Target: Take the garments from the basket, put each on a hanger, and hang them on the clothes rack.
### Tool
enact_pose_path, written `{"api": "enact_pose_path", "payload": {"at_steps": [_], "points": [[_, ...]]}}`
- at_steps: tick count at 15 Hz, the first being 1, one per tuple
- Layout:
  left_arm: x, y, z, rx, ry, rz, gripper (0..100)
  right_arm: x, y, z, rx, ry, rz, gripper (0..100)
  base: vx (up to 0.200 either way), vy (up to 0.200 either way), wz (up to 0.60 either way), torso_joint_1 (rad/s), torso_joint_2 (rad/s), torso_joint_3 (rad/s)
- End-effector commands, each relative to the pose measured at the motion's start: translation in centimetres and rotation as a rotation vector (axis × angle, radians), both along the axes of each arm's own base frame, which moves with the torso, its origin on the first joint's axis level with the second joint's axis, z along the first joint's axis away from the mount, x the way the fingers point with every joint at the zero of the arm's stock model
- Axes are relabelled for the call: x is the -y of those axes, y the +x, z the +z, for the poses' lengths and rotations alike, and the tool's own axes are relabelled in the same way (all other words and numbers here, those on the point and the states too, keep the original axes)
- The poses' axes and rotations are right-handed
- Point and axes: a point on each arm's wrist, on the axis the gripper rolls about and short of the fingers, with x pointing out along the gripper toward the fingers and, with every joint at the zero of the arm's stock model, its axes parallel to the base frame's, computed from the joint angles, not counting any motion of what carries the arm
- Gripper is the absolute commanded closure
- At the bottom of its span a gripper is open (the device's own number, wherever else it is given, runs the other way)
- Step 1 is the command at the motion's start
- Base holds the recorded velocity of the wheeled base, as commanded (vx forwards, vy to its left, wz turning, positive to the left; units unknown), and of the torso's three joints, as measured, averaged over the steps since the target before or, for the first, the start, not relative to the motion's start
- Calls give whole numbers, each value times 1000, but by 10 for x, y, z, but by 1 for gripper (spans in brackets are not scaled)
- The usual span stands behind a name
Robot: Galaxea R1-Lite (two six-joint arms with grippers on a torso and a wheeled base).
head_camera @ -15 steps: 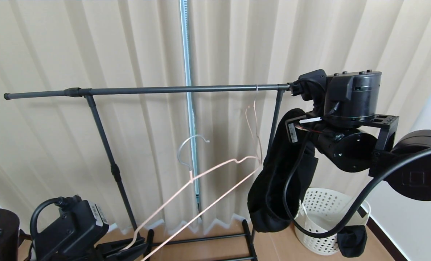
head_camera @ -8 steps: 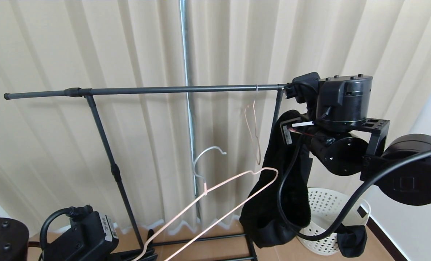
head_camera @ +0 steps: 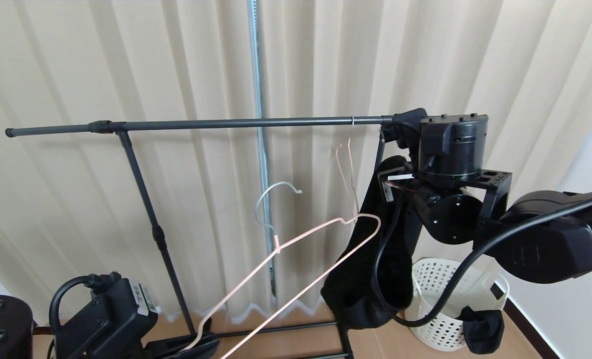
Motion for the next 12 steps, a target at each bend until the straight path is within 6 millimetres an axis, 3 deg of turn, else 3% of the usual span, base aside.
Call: {"api": "enact_pose_path", "payload": {"at_steps": [1, 6, 12], "points": [[1, 1, 0, 2, -2, -4, 100, -5, 0, -4, -7, -7, 10, 100, 0, 0, 0, 0, 0, 0], [2, 5, 2, -15, -48, 30, 100, -11, 6, -16, -4, -8, 6, 100, 0, 0, 0, 0, 0, 0], [7, 10, 1, -25, -76, 44, 100, -20, 1, -16, 8, 1, 27, 100, 0, 0, 0, 0, 0, 0]]}}
